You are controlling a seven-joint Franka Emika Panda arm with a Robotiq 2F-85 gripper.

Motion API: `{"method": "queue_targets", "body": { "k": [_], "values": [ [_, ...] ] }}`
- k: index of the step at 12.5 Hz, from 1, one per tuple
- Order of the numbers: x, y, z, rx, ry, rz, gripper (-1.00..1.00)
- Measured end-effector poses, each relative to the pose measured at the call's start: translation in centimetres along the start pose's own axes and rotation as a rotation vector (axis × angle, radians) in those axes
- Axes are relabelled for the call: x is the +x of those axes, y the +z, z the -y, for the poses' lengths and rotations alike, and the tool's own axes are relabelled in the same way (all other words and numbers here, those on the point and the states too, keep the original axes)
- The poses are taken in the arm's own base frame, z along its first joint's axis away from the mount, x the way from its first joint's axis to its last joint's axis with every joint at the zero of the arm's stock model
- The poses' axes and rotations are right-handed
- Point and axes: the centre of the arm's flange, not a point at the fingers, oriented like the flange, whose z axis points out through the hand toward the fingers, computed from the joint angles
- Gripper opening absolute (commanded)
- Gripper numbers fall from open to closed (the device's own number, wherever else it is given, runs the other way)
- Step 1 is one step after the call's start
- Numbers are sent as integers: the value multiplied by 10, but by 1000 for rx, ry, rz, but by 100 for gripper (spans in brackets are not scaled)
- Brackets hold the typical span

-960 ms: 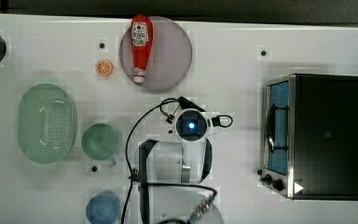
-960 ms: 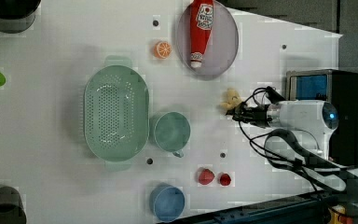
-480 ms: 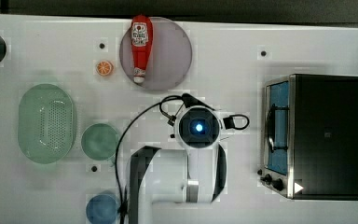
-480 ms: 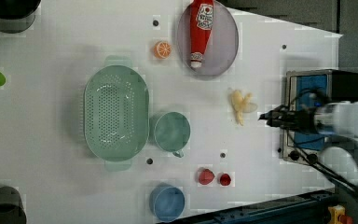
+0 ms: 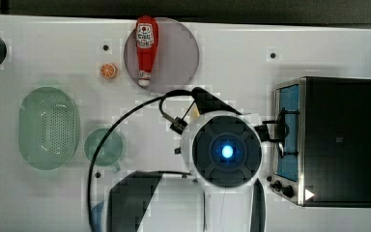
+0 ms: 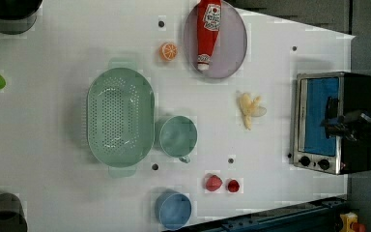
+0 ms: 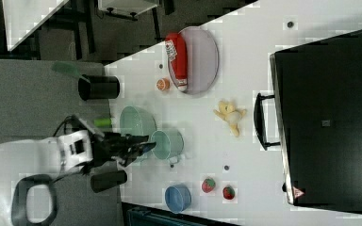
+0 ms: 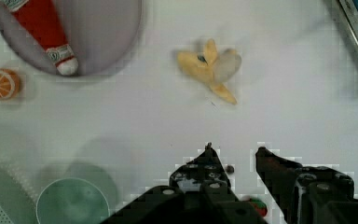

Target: Pick Banana and place it in mug.

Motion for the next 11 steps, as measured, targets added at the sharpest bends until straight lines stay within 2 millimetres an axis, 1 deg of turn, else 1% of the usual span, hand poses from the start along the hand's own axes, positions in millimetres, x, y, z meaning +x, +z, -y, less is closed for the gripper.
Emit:
{"method": "queue_targets", "body": {
  "k": [1, 2, 3, 4, 7, 9, 11],
  "values": [
    [-4, -7, 0, -2, 5, -3, -26],
    [-4, -12, 6, 4, 14, -14, -26],
    [-10, -13, 16, -3, 20, -13, -26],
    [-20, -10, 30, -12, 20, -1, -26],
    [-61, 12, 86, -64, 18, 24, -26],
    [-94, 33, 127, -90, 41, 44, -26],
    [-127, 60, 166, -93, 48, 81, -26]
  ]
}}
